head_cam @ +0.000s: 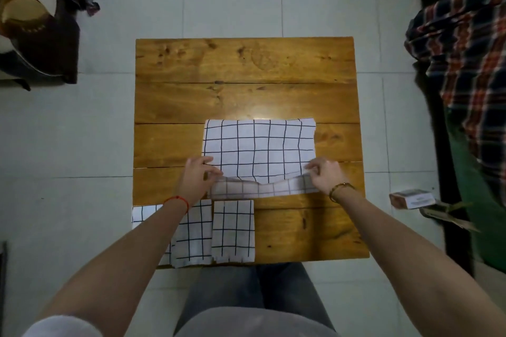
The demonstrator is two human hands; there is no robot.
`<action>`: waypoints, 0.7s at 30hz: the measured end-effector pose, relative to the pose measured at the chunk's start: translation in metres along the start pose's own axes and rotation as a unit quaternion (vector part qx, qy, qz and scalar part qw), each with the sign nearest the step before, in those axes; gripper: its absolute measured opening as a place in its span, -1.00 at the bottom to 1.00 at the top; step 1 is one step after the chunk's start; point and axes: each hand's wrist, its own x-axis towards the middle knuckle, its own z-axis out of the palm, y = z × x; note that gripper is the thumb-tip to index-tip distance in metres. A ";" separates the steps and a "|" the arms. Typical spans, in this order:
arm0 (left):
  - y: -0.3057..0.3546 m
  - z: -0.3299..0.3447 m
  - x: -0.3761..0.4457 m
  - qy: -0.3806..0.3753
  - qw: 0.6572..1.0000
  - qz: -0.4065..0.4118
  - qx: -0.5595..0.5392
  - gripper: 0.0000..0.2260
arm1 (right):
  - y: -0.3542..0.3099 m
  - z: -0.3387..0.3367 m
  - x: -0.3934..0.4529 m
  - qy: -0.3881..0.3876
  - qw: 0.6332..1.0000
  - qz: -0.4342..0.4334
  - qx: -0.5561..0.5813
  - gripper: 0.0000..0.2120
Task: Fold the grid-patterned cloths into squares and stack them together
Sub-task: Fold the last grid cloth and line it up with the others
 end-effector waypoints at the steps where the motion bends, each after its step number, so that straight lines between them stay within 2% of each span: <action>1: -0.001 0.001 0.002 -0.003 1.000 0.001 -0.004 -0.86 | 0.000 0.000 0.003 0.006 1.000 0.009 -0.010 -0.79; 4: -0.008 0.003 0.011 0.002 1.000 0.017 -0.005 -0.87 | -0.003 -0.006 0.021 0.059 0.997 0.036 -0.037 -0.81; 7: -0.008 -0.002 0.024 0.076 0.997 0.019 0.018 -0.86 | -0.008 -0.014 0.047 0.132 0.989 0.067 -0.004 -0.81; 9: -0.001 -0.010 0.036 0.143 0.990 -0.013 -0.014 -0.84 | -0.012 -0.020 0.067 0.163 0.981 0.095 0.037 -0.79; 12: 0.007 -0.024 0.063 0.193 0.976 -0.078 -0.063 -0.87 | -0.019 -0.028 0.095 0.155 0.972 0.148 0.099 -0.75; 14: 0.006 -0.031 0.086 0.192 0.969 -0.124 -0.099 -0.88 | -0.022 -0.031 0.110 0.136 0.967 0.176 0.124 -0.70; 18: 0.010 -0.041 0.125 0.146 0.948 -0.218 -0.179 -0.78 | -0.023 -0.027 0.132 0.103 0.959 0.221 0.142 -0.64; 21: 0.016 -0.045 0.143 0.090 0.946 -0.261 -0.171 -0.69 | -0.024 -0.019 0.144 0.086 0.957 0.243 0.132 -0.59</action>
